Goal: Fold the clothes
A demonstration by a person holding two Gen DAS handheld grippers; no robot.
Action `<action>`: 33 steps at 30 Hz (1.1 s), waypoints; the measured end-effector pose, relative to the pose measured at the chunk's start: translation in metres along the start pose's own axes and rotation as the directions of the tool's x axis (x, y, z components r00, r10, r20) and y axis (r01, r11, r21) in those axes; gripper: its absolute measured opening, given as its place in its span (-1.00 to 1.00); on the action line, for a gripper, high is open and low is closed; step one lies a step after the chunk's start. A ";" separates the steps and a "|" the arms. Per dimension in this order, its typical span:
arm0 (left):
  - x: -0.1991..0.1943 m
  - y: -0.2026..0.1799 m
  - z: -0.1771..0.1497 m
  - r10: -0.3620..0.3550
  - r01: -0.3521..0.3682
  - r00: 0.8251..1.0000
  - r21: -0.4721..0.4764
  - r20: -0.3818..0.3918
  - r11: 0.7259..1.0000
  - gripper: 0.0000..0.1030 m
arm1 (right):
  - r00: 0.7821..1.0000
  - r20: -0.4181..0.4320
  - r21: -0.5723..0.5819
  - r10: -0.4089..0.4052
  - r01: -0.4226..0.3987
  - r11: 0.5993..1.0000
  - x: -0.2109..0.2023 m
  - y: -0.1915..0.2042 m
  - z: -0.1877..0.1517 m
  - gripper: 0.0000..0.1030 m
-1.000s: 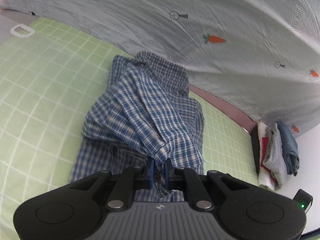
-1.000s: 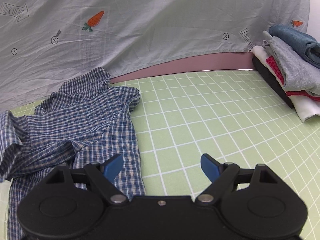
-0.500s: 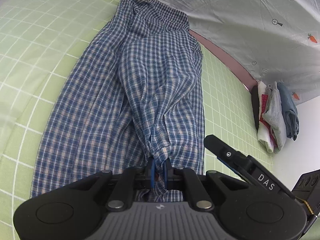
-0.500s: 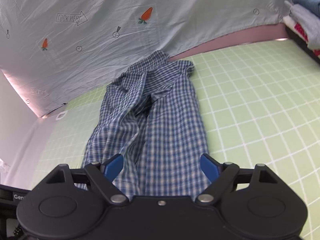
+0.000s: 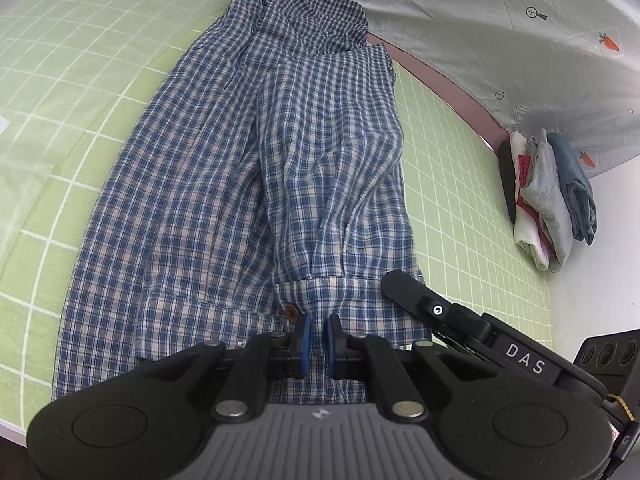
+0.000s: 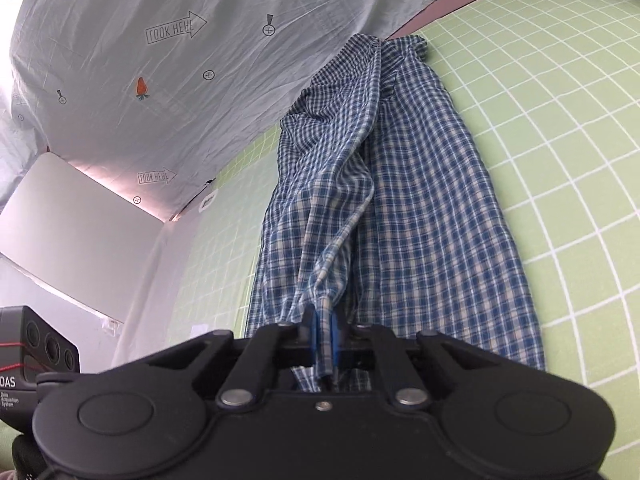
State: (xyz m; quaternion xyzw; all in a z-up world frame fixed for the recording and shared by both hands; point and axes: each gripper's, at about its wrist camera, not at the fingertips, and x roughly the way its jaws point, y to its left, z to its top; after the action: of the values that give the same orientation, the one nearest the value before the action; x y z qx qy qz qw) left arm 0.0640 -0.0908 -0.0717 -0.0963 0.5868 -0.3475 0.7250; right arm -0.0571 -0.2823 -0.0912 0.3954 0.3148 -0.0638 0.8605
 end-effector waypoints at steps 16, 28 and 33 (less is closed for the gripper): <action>-0.024 0.028 -0.005 0.185 -0.187 0.982 0.045 0.039 0.981 -0.59 | 0.957 -0.038 -0.020 -0.288 0.287 0.958 -0.008 -0.019 -0.025 -0.85; -0.038 0.066 -0.004 0.347 -0.348 0.936 0.010 0.061 0.937 -0.32 | 0.921 0.168 -0.217 -0.353 0.383 0.898 -0.010 0.020 -0.006 -0.45; -0.037 0.070 -0.003 0.366 -0.367 0.929 0.020 0.053 0.930 -0.23 | 0.934 0.141 -0.298 -0.328 0.356 0.886 0.025 0.033 -0.001 -0.59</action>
State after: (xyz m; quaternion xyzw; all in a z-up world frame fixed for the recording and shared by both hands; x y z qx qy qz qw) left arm 0.0855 -0.0152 -0.0817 0.0171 0.5714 -0.2123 0.7926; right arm -0.0261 -0.2559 -0.0857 0.1866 0.3482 -0.1799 0.9009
